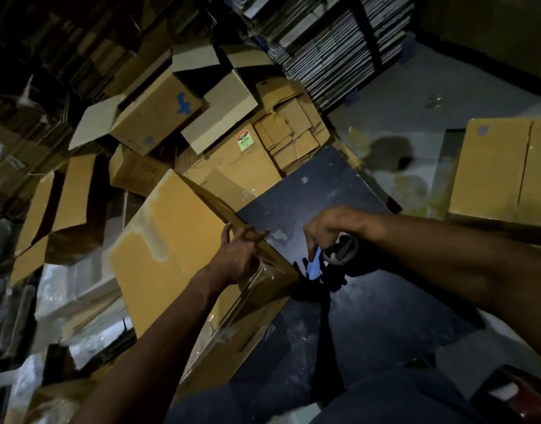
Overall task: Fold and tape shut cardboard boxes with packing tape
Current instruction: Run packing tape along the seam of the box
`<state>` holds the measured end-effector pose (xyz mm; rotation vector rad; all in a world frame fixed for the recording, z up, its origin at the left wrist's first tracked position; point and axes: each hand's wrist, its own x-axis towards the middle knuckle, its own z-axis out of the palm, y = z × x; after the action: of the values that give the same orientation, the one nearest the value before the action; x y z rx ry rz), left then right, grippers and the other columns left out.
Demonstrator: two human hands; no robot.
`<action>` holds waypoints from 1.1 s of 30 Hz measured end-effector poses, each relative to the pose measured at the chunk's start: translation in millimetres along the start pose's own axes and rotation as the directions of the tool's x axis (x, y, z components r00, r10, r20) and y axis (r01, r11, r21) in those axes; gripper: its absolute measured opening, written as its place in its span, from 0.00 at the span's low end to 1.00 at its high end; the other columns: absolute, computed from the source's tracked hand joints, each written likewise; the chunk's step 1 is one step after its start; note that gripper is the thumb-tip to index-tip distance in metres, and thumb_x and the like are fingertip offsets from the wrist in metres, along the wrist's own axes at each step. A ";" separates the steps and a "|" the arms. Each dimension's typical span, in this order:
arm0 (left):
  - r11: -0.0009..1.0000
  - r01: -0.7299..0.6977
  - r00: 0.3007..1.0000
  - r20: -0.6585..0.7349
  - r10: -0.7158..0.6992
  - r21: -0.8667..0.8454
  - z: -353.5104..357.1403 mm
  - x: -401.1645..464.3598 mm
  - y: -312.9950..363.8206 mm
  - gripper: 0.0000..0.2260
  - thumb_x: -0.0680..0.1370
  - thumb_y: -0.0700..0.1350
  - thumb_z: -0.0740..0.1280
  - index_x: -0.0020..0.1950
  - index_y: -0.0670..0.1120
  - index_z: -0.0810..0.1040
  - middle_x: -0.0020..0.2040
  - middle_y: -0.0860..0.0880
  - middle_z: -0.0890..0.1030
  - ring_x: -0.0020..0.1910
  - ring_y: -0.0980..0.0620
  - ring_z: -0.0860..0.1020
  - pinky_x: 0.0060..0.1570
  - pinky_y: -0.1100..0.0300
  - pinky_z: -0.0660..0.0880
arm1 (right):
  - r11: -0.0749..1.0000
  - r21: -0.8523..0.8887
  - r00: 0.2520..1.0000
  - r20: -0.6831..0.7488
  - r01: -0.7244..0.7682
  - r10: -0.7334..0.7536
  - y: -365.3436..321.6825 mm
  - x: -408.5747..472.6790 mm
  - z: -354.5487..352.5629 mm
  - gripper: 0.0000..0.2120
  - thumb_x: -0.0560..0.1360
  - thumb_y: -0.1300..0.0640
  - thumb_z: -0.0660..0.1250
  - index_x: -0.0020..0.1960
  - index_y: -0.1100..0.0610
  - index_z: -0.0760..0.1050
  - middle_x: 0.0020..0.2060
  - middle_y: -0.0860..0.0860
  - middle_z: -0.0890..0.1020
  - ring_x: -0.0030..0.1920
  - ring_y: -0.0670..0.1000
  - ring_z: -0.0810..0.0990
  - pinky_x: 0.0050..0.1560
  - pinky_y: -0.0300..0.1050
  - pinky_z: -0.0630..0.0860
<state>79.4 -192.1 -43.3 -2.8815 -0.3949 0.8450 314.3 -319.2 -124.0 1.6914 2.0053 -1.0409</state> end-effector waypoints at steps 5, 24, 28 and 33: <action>0.994 -0.047 0.991 -0.129 0.034 -0.097 22.9 -6.7 -0.8 0.22 0.77 0.52 0.61 0.66 0.67 0.84 0.79 0.58 0.75 0.81 0.48 0.65 0.79 0.28 0.50 | 0.976 0.215 1.000 -0.024 -0.005 0.011 17.9 10.7 30.8 0.28 0.75 0.65 0.69 0.65 0.38 0.84 0.57 0.46 0.83 0.49 0.52 0.83 0.51 0.52 0.86; 0.700 -0.307 0.789 -0.584 -0.192 -0.645 -8.6 51.1 -43.4 0.22 0.83 0.32 0.64 0.72 0.51 0.83 0.72 0.59 0.81 0.74 0.65 0.75 0.76 0.57 0.73 | 0.417 0.740 0.379 -0.644 0.527 0.664 -56.6 38.7 74.0 0.41 0.75 0.56 0.73 0.84 0.43 0.62 0.79 0.47 0.71 0.77 0.47 0.71 0.74 0.47 0.73; 0.684 -0.485 0.787 -0.613 0.070 -0.545 27.2 43.4 -55.3 0.20 0.88 0.39 0.66 0.81 0.50 0.76 0.82 0.53 0.73 0.84 0.55 0.65 0.86 0.42 0.59 | 0.326 0.731 0.245 -0.556 0.600 0.794 -91.1 58.1 59.6 0.42 0.71 0.41 0.72 0.83 0.40 0.64 0.79 0.43 0.72 0.77 0.44 0.71 0.75 0.45 0.73; 0.723 -0.584 0.718 -0.652 0.246 -0.370 42.5 50.9 -68.6 0.23 0.89 0.48 0.60 0.85 0.52 0.68 0.87 0.53 0.63 0.87 0.58 0.55 0.87 0.49 0.49 | 0.339 0.668 0.128 -0.547 0.662 0.827 -128.5 97.1 50.7 0.38 0.71 0.64 0.65 0.81 0.53 0.70 0.76 0.48 0.76 0.77 0.45 0.73 0.79 0.54 0.70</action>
<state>82.8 -110.6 -92.8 -3.6395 0.1708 -0.2152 158.0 -289.8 -180.7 4.3471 1.2262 -1.1319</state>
